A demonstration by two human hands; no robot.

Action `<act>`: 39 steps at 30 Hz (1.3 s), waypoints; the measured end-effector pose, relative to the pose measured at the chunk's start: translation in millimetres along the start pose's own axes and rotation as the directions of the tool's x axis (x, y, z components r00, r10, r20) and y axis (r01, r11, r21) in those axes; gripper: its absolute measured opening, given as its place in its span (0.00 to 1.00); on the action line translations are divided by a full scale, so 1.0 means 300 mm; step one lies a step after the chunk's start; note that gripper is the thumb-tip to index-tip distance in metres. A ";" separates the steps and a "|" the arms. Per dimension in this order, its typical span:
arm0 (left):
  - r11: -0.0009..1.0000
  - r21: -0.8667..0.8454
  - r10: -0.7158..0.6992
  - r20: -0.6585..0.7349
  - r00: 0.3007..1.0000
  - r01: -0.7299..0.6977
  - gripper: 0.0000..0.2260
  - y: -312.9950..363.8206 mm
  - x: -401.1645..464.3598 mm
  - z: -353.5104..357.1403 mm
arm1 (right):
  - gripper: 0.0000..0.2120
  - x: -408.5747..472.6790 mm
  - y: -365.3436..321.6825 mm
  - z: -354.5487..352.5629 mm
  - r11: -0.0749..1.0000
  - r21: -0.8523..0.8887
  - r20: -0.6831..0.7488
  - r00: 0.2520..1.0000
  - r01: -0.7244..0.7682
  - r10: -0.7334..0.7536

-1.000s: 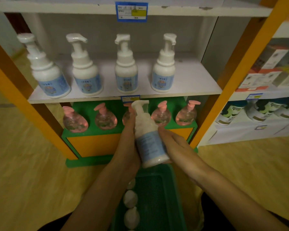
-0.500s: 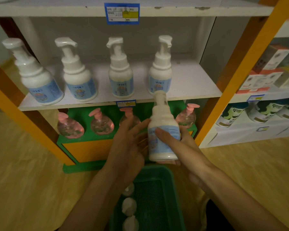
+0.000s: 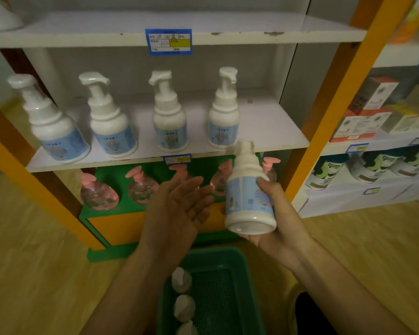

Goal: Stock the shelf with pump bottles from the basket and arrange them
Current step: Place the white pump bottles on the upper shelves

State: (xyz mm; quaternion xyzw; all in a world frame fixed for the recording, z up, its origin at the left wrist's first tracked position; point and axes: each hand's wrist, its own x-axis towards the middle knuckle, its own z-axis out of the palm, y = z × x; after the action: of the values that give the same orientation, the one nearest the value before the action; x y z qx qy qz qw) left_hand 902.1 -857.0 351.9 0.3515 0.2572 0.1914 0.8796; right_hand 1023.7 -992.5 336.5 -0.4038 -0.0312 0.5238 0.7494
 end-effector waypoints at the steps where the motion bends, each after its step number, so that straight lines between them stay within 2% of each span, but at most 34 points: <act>1: 1.000 0.013 -0.007 -0.013 1.000 0.007 0.21 -0.003 0.000 0.005 | 0.29 0.003 0.002 -0.001 1.000 -0.010 -0.015 1.000 0.015 -0.015; 4: 1.000 0.013 -0.026 -0.042 0.999 0.027 0.15 -0.011 0.010 0.019 | 0.29 0.020 -0.008 -0.007 0.988 -0.099 -0.084 0.988 0.122 -0.130; 7: 0.999 -0.017 -0.044 -0.039 0.998 0.043 0.15 -0.016 0.026 0.030 | 0.33 0.046 -0.074 -0.007 0.911 -0.284 -0.159 0.922 0.299 -0.352; 10: 0.997 -0.048 -0.066 -0.011 0.998 0.066 0.13 -0.032 0.049 0.037 | 0.37 0.090 -0.183 -0.003 0.782 -0.483 -0.234 0.802 0.394 -0.549; 12: 0.993 -0.040 -0.109 -0.006 0.994 0.109 0.13 -0.051 0.067 0.046 | 0.34 0.133 -0.255 -0.012 0.670 -0.609 -0.231 0.714 0.424 -0.661; 14: 0.990 -0.010 -0.143 0.001 0.990 0.143 0.15 -0.067 0.082 0.058 | 0.29 0.182 -0.318 -0.031 0.521 -0.729 -0.163 0.626 0.445 -0.763; 17: 0.990 0.028 -0.141 0.004 0.990 0.140 0.30 -0.073 0.100 0.068 | 0.24 0.255 -0.392 -0.069 0.331 -0.834 -0.046 0.543 0.441 -0.839; 19: 0.991 0.026 -0.134 -0.012 0.991 0.134 0.30 -0.072 0.115 0.064 | 0.22 0.301 -0.431 -0.096 0.259 -0.861 0.022 0.542 0.437 -0.840; 22: 0.991 0.003 -0.136 -0.023 0.990 0.136 0.31 -0.073 0.133 0.066 | 0.24 0.358 -0.465 -0.133 0.210 -0.878 0.092 0.581 0.431 -0.809; 25: 0.990 0.007 -0.138 -0.011 0.990 0.139 0.32 -0.091 0.144 0.064 | 0.26 0.394 -0.482 -0.157 0.227 -0.872 0.100 0.612 0.433 -0.784; 28: 0.988 0.026 -0.149 -0.007 0.989 0.149 0.28 -0.115 0.159 0.054 | 0.29 0.406 -0.494 -0.168 0.227 -0.871 0.115 0.632 0.435 -0.767; 31: 0.987 0.027 -0.158 -0.015 0.987 0.158 0.30 -0.132 0.168 0.054 | 0.37 0.415 -0.476 -0.181 0.237 -0.883 0.101 0.658 0.404 -0.746; 35: 0.986 0.021 -0.167 -0.014 0.986 0.167 0.28 -0.151 0.173 0.067 | 0.44 0.441 -0.424 -0.194 0.141 -0.955 0.039 0.582 0.260 -0.812; 39: 0.983 0.046 -0.179 -0.020 0.984 0.180 0.25 -0.169 0.172 0.073 | 0.42 0.465 -0.408 -0.190 0.151 -0.957 0.002 0.526 0.247 -0.850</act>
State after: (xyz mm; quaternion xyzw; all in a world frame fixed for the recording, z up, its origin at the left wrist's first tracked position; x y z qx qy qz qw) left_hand 963.8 -876.2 312.8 0.3463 0.2994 0.1078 0.8825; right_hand 1206.3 -927.4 323.7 -0.8129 -0.2358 -0.0590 0.5293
